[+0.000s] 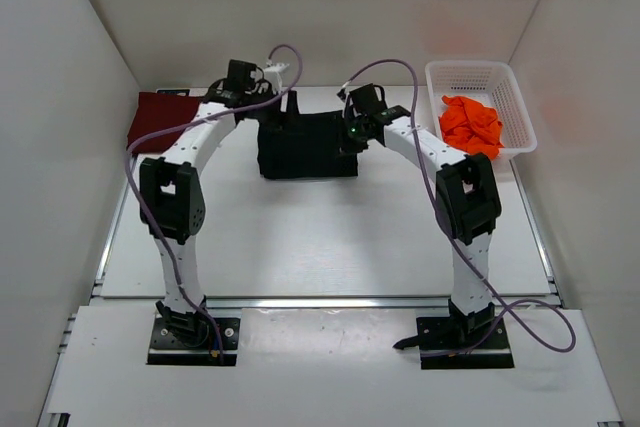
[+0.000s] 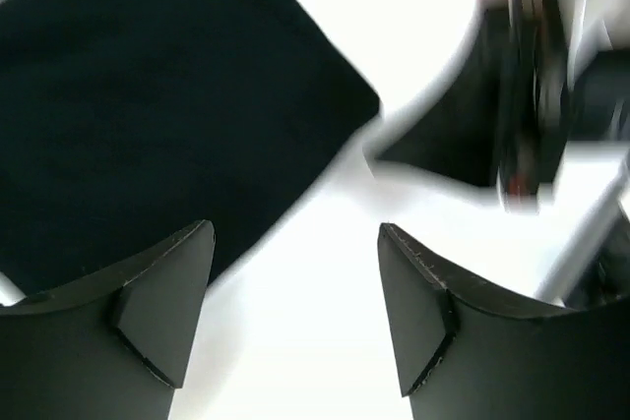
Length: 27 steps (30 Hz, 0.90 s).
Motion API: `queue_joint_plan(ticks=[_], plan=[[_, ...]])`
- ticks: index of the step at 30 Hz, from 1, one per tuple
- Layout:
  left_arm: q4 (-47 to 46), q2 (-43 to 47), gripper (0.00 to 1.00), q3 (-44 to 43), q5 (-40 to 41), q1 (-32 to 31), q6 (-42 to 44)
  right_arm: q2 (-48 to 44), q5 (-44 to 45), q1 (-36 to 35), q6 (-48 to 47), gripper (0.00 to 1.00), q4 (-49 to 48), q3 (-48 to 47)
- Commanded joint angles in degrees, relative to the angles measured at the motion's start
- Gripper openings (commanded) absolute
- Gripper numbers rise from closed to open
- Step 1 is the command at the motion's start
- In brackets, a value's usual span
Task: Fold and stack the t-shirts
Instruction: Put the neatly folded tshirt into the corner of the board with the left arm
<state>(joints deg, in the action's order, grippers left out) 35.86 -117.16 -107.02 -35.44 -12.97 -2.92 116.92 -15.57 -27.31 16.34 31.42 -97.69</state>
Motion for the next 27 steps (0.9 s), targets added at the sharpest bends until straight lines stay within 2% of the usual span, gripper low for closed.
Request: queue_joint_plan(ticks=[1,6,10,14,17,20,23,27], plan=[[2.29,-4.90,0.77,8.83,-1.91,0.05,0.64,5.40,-1.21,2.61,1.86,0.00,-3.21,-4.16],[6.51,-13.26,0.71,3.41,1.67,1.01,-0.60,10.86,-1.66,2.17,-0.70,0.00,-1.54,-6.46],[6.68,-16.69,0.70,1.12,6.69,2.42,-2.18,10.61,-0.69,3.23,-0.25,0.00,-0.75,-1.21],[10.46,-15.74,0.69,1.63,5.04,2.16,0.36,6.31,1.16,5.33,-0.08,0.00,-1.44,6.79],[8.54,-9.78,0.75,7.51,-0.22,1.64,2.56,3.76,-1.46,6.39,-0.78,0.00,-3.20,9.53],[3.70,-1.00,0.84,11.74,-4.10,0.76,5.11,3.66,-2.36,5.96,-1.83,0.00,-3.12,5.78],[5.88,2.03,0.98,4.74,-3.42,0.84,5.39,4.01,-2.27,5.60,-1.58,0.00,-1.54,0.68],[6.33,-0.33,0.99,-3.53,6.86,4.09,0.29,1.91,-1.48,5.34,-2.18,0.04,-0.48,-3.21]])
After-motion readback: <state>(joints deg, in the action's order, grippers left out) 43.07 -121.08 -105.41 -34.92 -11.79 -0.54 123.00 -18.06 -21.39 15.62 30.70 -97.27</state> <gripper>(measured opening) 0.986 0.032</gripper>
